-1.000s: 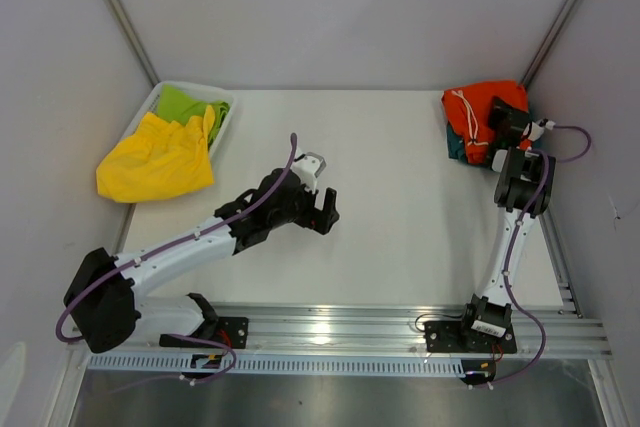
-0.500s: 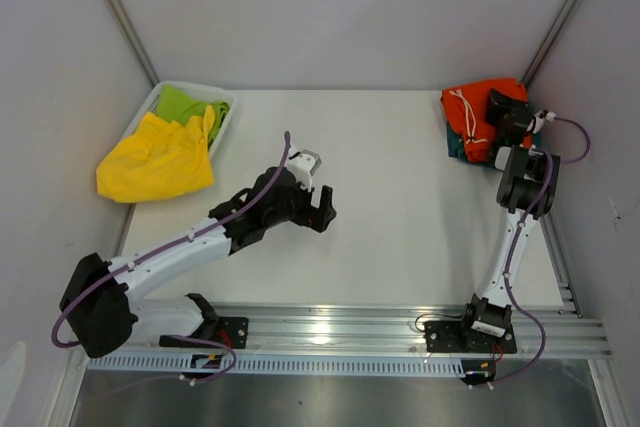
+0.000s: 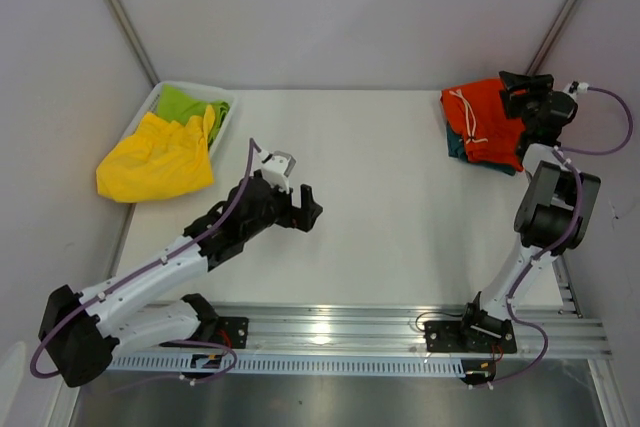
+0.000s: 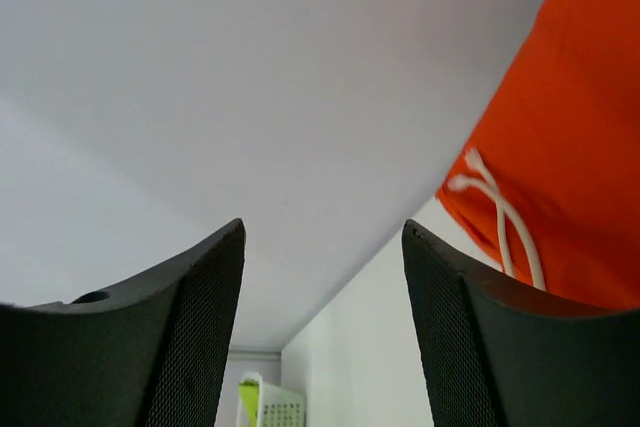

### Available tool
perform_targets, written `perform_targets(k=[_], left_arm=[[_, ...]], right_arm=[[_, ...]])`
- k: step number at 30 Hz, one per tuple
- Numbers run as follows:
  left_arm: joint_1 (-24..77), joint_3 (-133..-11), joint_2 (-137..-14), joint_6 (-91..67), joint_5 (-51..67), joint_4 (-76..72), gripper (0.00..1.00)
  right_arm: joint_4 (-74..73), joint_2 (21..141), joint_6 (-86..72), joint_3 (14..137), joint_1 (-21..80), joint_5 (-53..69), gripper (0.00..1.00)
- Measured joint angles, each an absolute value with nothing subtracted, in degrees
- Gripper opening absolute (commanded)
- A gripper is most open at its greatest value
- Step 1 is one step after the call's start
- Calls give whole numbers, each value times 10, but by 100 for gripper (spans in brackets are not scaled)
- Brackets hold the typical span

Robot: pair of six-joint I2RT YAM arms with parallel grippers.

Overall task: Fold and stack the shorts
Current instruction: Neatly place the folded shorts to the corner

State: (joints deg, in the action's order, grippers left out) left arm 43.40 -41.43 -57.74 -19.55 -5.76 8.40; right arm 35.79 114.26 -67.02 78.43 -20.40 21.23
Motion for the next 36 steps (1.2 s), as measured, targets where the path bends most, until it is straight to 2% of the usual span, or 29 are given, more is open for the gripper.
perform_targets(k=[7, 12, 15, 19, 22, 23, 31, 36], left_arm=[[429, -360, -524, -221, -93, 72, 99], [426, -313, -456, -227, -136, 55, 99], [424, -278, -403, -229, -156, 44, 99], [423, -245, -338, -229, -174, 42, 99], [423, -227, -303, -229, -183, 40, 99], [423, -220, -291, -229, -186, 39, 99], [423, -151, -182, -220, -205, 42, 99], [423, -123, -113, -209, -208, 49, 99]], right_arm=[[248, 995, -544, 668, -181, 249, 74], [172, 794, -418, 533, -116, 216, 84], [150, 656, -357, 462, -70, 190, 84], [147, 521, -319, 374, -61, 173, 86], [131, 462, -307, 311, -62, 170, 94], [122, 442, -303, 289, -61, 170, 99], [36, 233, -257, 186, -37, 149, 99], [2, 171, -241, 159, -36, 131, 100]])
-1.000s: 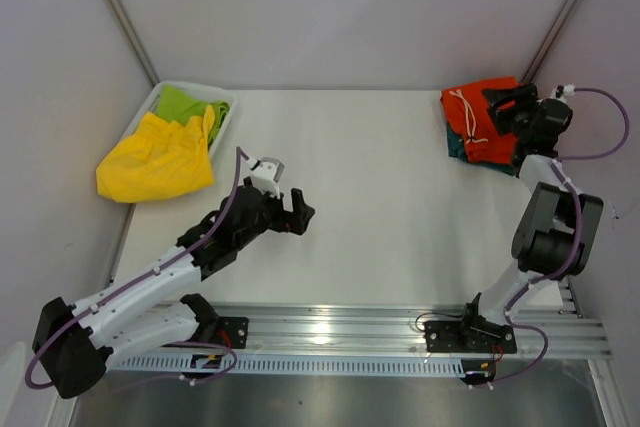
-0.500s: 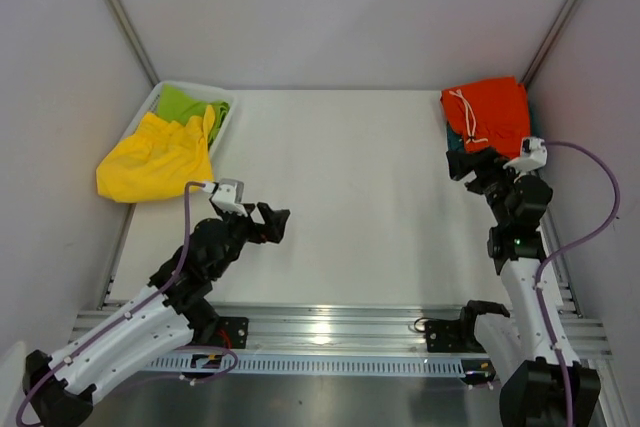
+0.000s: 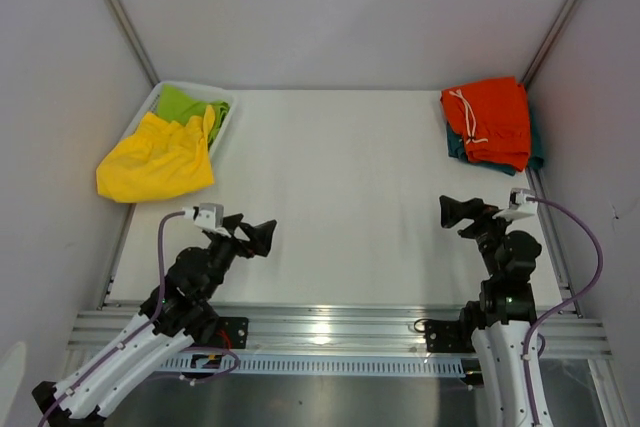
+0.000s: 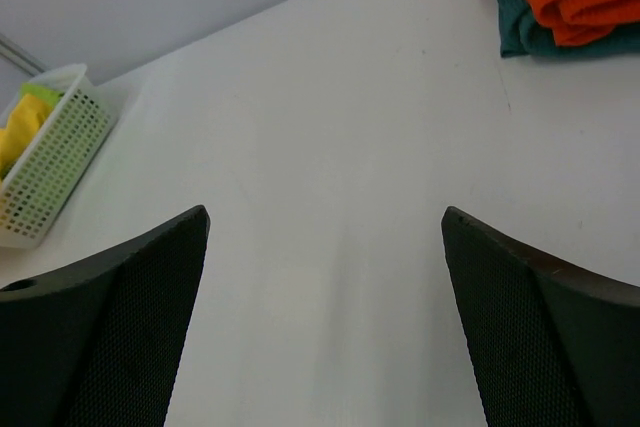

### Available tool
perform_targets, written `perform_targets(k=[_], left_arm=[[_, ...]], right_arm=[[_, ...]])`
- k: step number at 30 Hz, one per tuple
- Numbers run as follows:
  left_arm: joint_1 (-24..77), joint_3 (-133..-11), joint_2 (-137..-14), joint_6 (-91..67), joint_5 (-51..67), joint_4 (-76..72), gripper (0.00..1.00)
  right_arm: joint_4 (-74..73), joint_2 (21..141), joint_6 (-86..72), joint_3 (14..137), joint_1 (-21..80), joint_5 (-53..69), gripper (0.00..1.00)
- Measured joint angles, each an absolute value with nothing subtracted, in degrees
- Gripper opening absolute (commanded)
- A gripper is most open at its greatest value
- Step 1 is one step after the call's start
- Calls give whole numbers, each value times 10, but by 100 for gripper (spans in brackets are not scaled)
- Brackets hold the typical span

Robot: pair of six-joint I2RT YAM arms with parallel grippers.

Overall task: Fold and stack the shorts
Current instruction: Neatly place the folded shorts to the corner

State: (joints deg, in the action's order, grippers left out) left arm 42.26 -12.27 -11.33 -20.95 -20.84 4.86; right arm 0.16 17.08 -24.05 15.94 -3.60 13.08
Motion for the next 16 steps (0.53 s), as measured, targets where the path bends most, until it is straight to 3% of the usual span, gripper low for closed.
perform_targets(k=[16], left_arm=[[422, -101, -57, -208, -224, 70, 99]], right_arm=[[-54, 163, -246, 128, -36, 78, 99]])
